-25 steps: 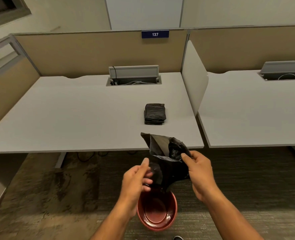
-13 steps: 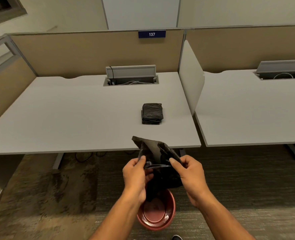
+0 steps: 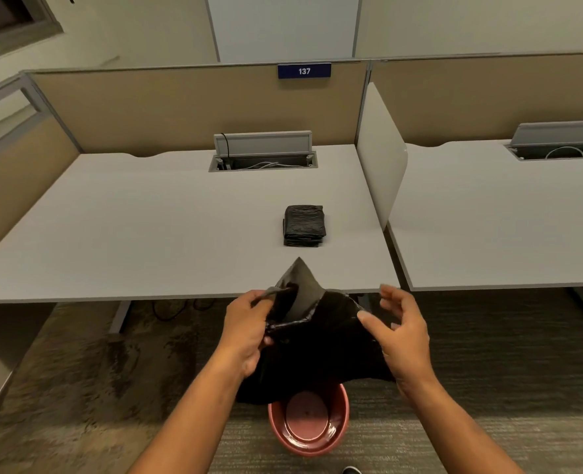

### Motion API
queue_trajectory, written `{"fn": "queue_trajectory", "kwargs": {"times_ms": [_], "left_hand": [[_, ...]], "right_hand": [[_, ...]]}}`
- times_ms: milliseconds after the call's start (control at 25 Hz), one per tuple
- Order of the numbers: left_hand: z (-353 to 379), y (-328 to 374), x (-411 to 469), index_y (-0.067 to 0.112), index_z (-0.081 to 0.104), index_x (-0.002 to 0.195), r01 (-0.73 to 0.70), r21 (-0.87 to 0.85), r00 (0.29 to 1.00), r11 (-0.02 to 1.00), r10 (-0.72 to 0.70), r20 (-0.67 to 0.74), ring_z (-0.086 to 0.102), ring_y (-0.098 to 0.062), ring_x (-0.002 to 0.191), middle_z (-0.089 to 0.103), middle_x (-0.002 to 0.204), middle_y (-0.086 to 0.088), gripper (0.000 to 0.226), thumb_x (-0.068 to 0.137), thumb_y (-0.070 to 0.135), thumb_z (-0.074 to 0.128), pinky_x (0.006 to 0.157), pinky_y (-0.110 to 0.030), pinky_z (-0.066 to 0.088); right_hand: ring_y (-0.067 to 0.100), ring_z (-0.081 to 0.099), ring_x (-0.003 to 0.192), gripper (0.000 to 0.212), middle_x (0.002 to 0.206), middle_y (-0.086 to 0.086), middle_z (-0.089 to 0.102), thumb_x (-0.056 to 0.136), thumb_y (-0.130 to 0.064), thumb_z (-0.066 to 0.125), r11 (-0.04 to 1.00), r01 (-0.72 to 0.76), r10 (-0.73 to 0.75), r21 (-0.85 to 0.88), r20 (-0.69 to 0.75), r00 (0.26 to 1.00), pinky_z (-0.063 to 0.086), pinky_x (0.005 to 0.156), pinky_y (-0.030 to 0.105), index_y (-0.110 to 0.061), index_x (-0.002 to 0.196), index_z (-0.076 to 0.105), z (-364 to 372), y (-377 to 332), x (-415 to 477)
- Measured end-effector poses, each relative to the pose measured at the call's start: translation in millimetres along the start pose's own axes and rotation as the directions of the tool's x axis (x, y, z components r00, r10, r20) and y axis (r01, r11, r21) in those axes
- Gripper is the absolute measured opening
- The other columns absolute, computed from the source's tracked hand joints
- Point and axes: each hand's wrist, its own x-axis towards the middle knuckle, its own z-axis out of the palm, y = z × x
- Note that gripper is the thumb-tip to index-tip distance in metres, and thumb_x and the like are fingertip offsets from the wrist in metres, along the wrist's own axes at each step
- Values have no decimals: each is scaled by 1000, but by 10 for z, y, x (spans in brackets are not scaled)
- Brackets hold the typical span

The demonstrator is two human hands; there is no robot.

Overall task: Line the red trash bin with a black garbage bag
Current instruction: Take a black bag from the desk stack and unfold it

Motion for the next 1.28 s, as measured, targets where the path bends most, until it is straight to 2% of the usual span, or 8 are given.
{"fn": "queue_trajectory", "kwargs": {"times_ms": [160, 240, 320, 400, 520, 760, 920, 1280], "left_hand": [[103, 129, -152, 16, 80, 96, -119, 229, 987, 966, 89, 137, 73, -24, 75, 82, 88, -7, 15, 102, 18, 67, 52, -32, 49], [108, 213, -206, 20, 82, 93, -213, 354, 966, 911, 142, 215, 77, -20, 76, 83, 85, -3, 11, 98, 19, 73, 59, -30, 55], [80, 290, -240, 22, 82, 92, -295, 434, 940, 851, 176, 293, 79, -17, 81, 83, 87, -3, 1, 93, 21, 81, 69, -31, 60], [52, 353, -262, 24, 80, 92, -359, 514, 920, 779, 203, 336, 79, -17, 85, 82, 89, -2, 8, 87, 20, 86, 79, -34, 63], [-14, 369, -243, 27, 75, 95, -407, 701, 914, 586, 265, 309, 72, -10, 86, 75, 91, 7, 18, 86, 14, 83, 76, -28, 57], [-280, 129, -100, 30, 78, 103, -265, 870, 934, 415, 336, 124, 68, -6, 88, 74, 99, 10, 28, 89, 7, 72, 71, -27, 55], [-450, 29, -20, 21, 82, 105, -161, 868, 921, 470, 387, -39, 58, -1, 74, 79, 102, 0, 27, 89, 3, 69, 62, -18, 45], [-631, 50, 69, 9, 77, 111, -111, 611, 831, 784, 410, -375, 67, -28, 99, 75, 109, -11, 38, 85, -11, 58, 87, -38, 56]], "right_hand": [[-2, 37, 144, 78, 154, -25, 43, 87, -39, 83, 937, 292, -266, -193, 148, 952, 27, 115, 25, -36, 155, 44, 117, -327, 93], [-2, 22, 153, 85, 164, -25, 29, 88, -45, 79, 747, 483, -360, -456, 333, 871, 15, 124, 34, -38, 161, 35, 203, -457, 166], [7, 8, 162, 80, 173, -17, 24, 90, -42, 73, 507, 599, -315, -619, 514, 798, 6, 130, 50, -40, 161, 36, 300, -531, 231], [14, 24, 159, 50, 159, -12, 51, 92, -30, 68, 431, 625, -252, -651, 578, 776, 7, 128, 58, -40, 141, 61, 373, -607, 241], [12, 60, 120, 27, 110, -12, 74, 94, -18, 62, 511, 565, -252, -648, 516, 819, 25, 120, 53, -35, 111, 75, 424, -701, 204], [14, 69, 109, 26, 113, -7, 78, 94, -12, 69, 674, 453, -306, -584, 337, 890, 50, 108, 50, -27, 113, 79, 288, -650, 242], [11, 69, 103, 26, 109, -8, 77, 93, -10, 70, 742, 399, -320, -539, 240, 917, 56, 102, 48, -27, 111, 80, 78, -569, 314], [15, 66, 106, 25, 114, 1, 76, 96, -8, 68, 813, 185, -211, -553, 16, 977, 56, 102, 41, -20, 117, 78, -318, -413, 425]]}}
